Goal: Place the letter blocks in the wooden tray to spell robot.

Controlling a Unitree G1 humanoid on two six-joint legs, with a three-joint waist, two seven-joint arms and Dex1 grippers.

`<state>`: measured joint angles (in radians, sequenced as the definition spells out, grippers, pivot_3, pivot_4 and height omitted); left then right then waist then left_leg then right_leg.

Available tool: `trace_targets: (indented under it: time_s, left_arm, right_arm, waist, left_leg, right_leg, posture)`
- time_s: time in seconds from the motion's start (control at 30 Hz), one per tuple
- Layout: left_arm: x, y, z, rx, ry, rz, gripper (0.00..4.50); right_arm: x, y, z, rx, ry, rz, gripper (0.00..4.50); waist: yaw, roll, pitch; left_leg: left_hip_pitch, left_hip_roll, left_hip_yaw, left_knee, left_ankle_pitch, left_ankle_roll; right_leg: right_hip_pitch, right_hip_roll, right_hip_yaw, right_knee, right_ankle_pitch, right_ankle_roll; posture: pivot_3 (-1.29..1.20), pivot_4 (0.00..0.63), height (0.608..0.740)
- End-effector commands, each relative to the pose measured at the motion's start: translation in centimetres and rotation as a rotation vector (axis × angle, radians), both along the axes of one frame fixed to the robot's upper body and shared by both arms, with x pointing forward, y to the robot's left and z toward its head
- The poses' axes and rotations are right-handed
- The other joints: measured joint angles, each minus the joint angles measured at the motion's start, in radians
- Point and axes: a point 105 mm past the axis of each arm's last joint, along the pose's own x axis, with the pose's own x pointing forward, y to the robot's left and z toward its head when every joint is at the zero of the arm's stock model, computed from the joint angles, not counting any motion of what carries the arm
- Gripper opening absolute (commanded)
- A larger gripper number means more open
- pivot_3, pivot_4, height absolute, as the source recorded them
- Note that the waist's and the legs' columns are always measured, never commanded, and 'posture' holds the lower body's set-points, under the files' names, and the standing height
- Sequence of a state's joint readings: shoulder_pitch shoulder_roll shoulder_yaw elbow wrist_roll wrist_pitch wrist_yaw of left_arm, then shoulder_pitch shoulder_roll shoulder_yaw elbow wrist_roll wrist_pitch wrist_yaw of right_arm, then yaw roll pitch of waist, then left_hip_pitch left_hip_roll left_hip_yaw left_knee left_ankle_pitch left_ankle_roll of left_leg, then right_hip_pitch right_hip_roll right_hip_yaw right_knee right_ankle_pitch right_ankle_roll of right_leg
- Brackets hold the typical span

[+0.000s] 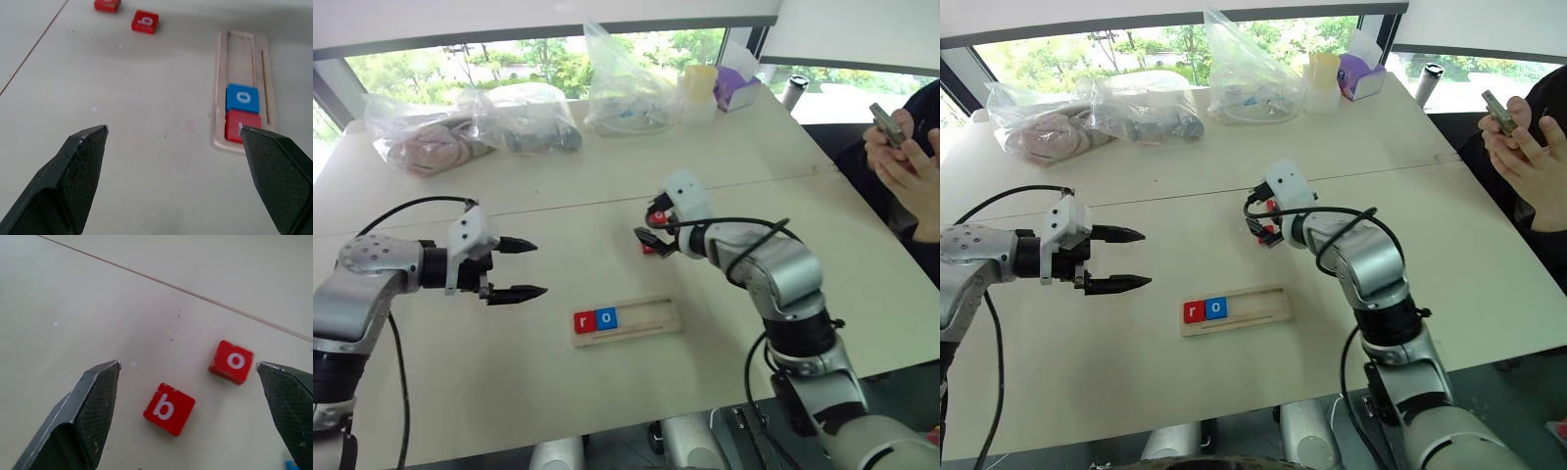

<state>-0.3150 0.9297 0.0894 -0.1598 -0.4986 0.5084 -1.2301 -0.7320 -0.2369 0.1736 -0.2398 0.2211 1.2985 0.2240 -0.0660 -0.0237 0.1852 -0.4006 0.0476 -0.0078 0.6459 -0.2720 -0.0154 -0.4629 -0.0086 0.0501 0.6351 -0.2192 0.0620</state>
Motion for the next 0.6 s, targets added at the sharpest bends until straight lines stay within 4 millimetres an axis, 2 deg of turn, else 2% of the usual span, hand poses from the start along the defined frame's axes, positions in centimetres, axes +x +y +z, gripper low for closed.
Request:
trace_targets:
  time_s: [0.03, 0.27, 0.47, 0.6]
  left_arm:
    - [-0.6, -0.9, 2.3, -0.055, -0.052, -0.019, 4.47]
    - [-0.9, -1.4, 2.4, -0.061, -0.061, 0.000, 4.47]
    - [-0.9, -1.7, 2.1, -0.059, -0.065, 0.011, 4.47]
    - [-1.0, -1.7, 2.0, -0.056, -0.070, 0.024, 4.47]
  right_arm:
    - [0.0, 0.2, 0.4, -0.008, 0.044, -0.048, 4.50]
    - [-0.6, 1.4, -1.0, -0.020, 0.145, -0.096, 4.50]
    - [0.3, 1.5, -2.0, -0.019, 0.169, -0.181, 4.50]
    - [1.2, 0.7, -3.2, -0.009, 0.202, -0.293, 4.50]
  waist:
    - [0.000, 0.000, 0.000]
    - [-0.003, 0.000, 0.000]
    - [-0.003, 0.000, 0.000]
    - [-0.003, 0.000, 0.000]
  left_leg:
    - [-0.003, 0.000, 0.000, 0.000, 0.000, 0.000]
    - [-0.003, 0.000, 0.000, 0.002, 0.000, 0.000]
    - [0.001, 0.000, 0.000, 0.003, 0.001, 0.000]
    - [0.001, 0.000, 0.000, 0.004, 0.001, 0.000]
  right_leg:
    - [-0.002, 0.000, 0.000, 0.000, 0.000, 0.000]
    - [-0.003, 0.000, 0.000, 0.001, 0.001, 0.000]
    - [0.001, 0.000, 0.000, 0.001, 0.002, -0.002]
    - [0.001, 0.000, 0.000, 0.001, 0.002, -0.002]
  posture:
    - [0.00, 0.150, 0.740]
    - [0.00, 0.150, 0.740]
    - [0.00, 0.150, 0.740]
    - [0.00, 0.150, 0.740]
